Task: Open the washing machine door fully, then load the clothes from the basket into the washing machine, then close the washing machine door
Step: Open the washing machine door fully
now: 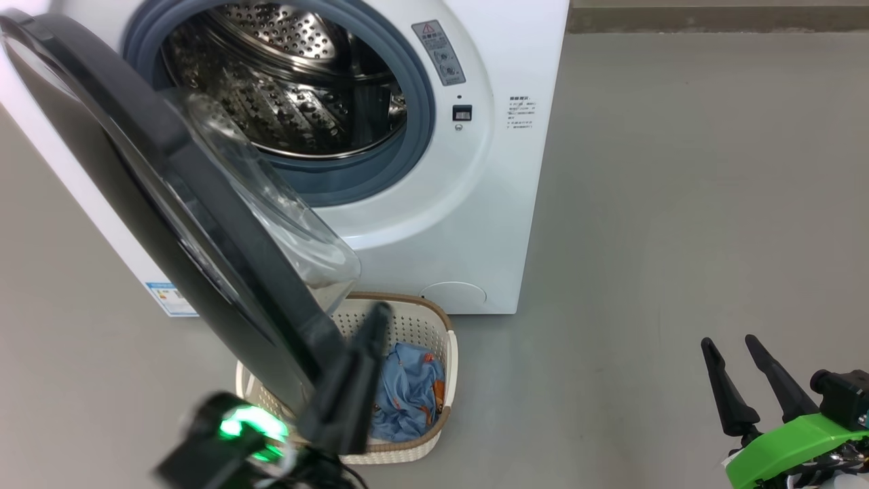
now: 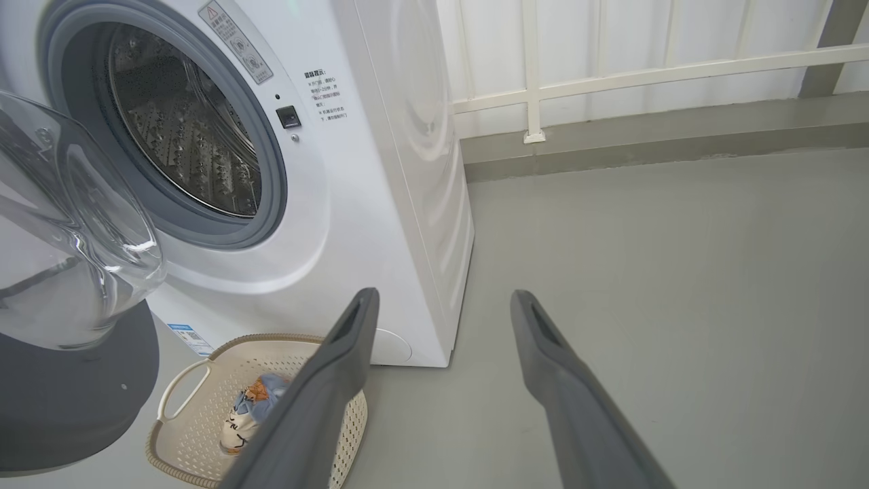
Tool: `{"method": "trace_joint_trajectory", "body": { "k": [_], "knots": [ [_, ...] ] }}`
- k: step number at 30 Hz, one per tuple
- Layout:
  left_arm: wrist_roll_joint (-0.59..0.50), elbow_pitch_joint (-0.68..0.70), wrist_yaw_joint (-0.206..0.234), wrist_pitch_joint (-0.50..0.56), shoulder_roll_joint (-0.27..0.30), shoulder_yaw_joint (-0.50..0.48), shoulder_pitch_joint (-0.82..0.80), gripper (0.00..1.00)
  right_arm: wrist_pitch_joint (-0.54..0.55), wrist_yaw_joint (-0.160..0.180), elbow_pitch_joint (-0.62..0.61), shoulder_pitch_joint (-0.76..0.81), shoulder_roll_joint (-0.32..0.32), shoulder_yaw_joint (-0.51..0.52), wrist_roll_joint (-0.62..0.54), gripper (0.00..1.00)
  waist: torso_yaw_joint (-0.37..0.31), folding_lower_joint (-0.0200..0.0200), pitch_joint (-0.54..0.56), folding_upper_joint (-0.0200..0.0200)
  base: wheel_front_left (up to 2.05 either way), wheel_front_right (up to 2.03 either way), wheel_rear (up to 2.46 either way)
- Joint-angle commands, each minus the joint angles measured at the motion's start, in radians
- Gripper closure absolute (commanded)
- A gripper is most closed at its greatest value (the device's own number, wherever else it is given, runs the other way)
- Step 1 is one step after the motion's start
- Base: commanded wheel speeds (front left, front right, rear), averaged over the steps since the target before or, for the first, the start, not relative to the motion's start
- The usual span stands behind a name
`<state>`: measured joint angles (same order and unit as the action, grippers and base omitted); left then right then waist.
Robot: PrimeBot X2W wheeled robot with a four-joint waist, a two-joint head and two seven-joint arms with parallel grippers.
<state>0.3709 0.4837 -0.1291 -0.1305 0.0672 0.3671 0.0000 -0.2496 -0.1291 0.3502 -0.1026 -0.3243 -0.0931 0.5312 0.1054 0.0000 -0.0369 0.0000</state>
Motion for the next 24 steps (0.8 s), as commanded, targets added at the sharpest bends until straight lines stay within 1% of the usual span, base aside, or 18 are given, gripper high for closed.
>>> {"method": "trace_joint_trajectory", "body": {
  "k": [1, 5, 11, 17, 24],
  "knots": [
    [0.021, -0.009, -0.002, 0.012, 0.000, -0.007, -0.025, 1.00, -0.012, -0.002, -0.028, -0.003, -0.020, -0.016, -0.001, 0.00, 0.001, 0.0000, -0.003, 0.0000, 0.00, 0.00, 0.00],
    [0.077, -0.139, -0.002, 0.028, -0.005, 0.044, -0.023, 1.00, -0.012, -0.002, -0.028, -0.007, -0.018, -0.022, -0.001, 0.00, 0.002, 0.0000, -0.008, 0.0000, 0.00, 0.00, 0.00],
    [0.129, -0.354, -0.002, -0.004, -0.007, 0.041, -0.053, 1.00, -0.012, -0.002, -0.027, -0.014, -0.011, -0.034, -0.003, 0.00, -0.001, 0.0000, -0.012, 0.0000, 0.00, 0.00, 0.00],
    [0.157, -0.467, -0.002, -0.046, -0.005, 0.033, -0.095, 1.00, -0.012, -0.002, -0.029, -0.013, -0.012, -0.038, -0.003, 0.00, -0.002, 0.0000, -0.014, 0.0000, 0.00, 0.00, 0.00],
    [0.181, -0.524, -0.002, -0.076, 0.002, 0.012, -0.118, 1.00, -0.012, -0.002, -0.029, -0.014, -0.016, -0.037, -0.004, 0.00, 0.001, 0.0000, -0.012, 0.0000, 0.00, 0.00, 0.00]
  ]
}}
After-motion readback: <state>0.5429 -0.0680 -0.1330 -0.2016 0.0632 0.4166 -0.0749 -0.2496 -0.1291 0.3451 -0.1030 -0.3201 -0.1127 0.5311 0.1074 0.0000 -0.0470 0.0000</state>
